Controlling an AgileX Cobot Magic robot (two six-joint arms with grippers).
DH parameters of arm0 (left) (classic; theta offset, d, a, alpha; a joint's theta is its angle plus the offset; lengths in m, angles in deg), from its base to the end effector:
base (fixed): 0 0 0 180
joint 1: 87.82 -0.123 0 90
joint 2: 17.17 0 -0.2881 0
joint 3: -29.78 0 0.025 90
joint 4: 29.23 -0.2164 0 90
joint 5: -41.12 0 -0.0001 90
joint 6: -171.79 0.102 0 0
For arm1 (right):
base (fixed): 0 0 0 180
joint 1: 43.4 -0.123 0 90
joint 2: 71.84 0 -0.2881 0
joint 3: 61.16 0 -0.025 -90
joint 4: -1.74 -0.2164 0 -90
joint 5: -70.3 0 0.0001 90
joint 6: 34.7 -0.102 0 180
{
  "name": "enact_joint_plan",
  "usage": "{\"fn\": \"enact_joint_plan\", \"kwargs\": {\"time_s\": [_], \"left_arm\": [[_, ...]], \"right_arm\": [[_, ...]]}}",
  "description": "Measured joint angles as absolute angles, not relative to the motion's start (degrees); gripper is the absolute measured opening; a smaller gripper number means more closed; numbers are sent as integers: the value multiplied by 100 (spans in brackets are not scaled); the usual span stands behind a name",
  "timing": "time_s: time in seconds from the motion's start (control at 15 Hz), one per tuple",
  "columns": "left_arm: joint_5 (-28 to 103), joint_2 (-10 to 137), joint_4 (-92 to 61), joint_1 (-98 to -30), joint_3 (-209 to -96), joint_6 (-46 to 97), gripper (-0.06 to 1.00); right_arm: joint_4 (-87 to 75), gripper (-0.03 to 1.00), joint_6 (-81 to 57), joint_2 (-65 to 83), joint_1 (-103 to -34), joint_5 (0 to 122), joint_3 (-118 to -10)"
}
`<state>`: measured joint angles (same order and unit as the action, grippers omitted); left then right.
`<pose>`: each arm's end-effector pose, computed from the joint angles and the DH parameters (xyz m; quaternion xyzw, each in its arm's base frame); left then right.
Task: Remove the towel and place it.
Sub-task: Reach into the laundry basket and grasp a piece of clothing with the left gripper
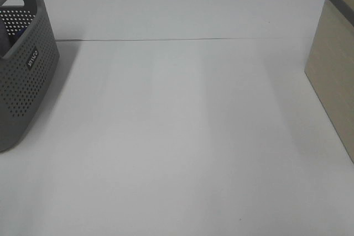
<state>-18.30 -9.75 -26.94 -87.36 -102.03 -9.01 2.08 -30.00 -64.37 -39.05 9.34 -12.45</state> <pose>-0.0289 -0.0033 0.2599 -0.0018 0.8434 -0.0259 0.5367 -0.0290 0.0017 0.2551 -0.0025 0.8533 -0.0441 0.5196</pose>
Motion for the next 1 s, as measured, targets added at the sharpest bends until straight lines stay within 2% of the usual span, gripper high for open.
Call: {"fn": "enact_joint_plan", "kwargs": {"time_s": [1.0], "left_arm": [[-1830, -975, -2694, -8736, -10203, -901, 99]], "right_arm": [[208, 82, -3000, -6437, -3905, 934, -1245]]}}
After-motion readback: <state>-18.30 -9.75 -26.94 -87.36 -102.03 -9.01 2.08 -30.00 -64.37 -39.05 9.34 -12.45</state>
